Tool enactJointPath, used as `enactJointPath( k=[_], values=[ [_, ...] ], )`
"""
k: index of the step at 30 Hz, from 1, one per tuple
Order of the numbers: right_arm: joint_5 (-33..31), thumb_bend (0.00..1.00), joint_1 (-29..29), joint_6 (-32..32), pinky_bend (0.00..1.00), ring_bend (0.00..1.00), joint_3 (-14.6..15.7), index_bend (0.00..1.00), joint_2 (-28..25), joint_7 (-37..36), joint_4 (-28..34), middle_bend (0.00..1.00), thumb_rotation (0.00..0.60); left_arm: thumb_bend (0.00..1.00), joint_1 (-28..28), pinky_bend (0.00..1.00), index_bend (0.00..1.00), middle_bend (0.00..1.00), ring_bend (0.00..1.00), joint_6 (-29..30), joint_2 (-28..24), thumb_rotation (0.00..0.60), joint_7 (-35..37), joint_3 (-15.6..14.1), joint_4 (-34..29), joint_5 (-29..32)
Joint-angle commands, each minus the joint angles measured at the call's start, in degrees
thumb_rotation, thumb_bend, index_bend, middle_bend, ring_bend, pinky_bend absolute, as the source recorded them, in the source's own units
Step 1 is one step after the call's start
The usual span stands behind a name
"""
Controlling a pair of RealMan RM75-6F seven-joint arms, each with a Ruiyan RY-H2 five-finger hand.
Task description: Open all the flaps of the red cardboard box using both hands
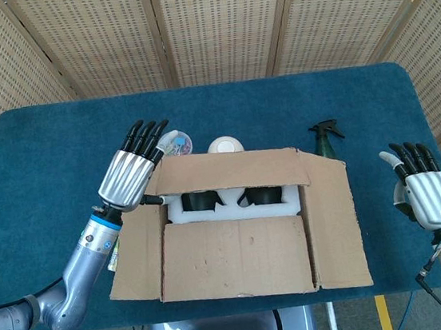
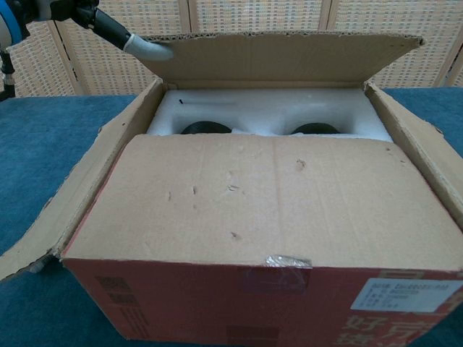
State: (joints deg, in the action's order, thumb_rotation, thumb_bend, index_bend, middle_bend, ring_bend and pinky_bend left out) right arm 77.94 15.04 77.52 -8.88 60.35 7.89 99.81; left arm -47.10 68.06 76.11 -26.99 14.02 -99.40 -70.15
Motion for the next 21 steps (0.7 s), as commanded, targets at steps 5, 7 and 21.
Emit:
enactJointPath(
  k=[5, 7, 21],
  values=[
    [0.0, 0.88, -0.1, 0.0, 0.01, 0.0, -0.1, 0.15, -0.1, -0.2, 0.1, 0.09, 0.6, 0.16, -1.4, 0.0, 0.08, 0.0, 0.0, -0.1, 0.2, 0.334, 0.6, 2.7, 4.3, 0.6],
    [0.0, 0.88, -0.1, 0.1, 0.01, 0.0, -0.1, 0.15, -0.2, -0.3, 0.1, 0.09, 0.6, 0.16, -1.9, 0.0, 0.07, 0.0, 0.0, -0.5, 0.6, 0.334, 0.5, 3.2, 5.7, 1.0],
    [-0.1, 0.88, -0.3, 0.4, 0.01, 0.0, -0.3, 0.15, -0.7, 0.0, 0.8, 0.09, 0.6, 0.16, -8.2, 0.0, 0.07, 0.0, 0.0, -3.4, 6.1, 0.334, -0.8, 6.9, 20.1, 2.8]
  ],
)
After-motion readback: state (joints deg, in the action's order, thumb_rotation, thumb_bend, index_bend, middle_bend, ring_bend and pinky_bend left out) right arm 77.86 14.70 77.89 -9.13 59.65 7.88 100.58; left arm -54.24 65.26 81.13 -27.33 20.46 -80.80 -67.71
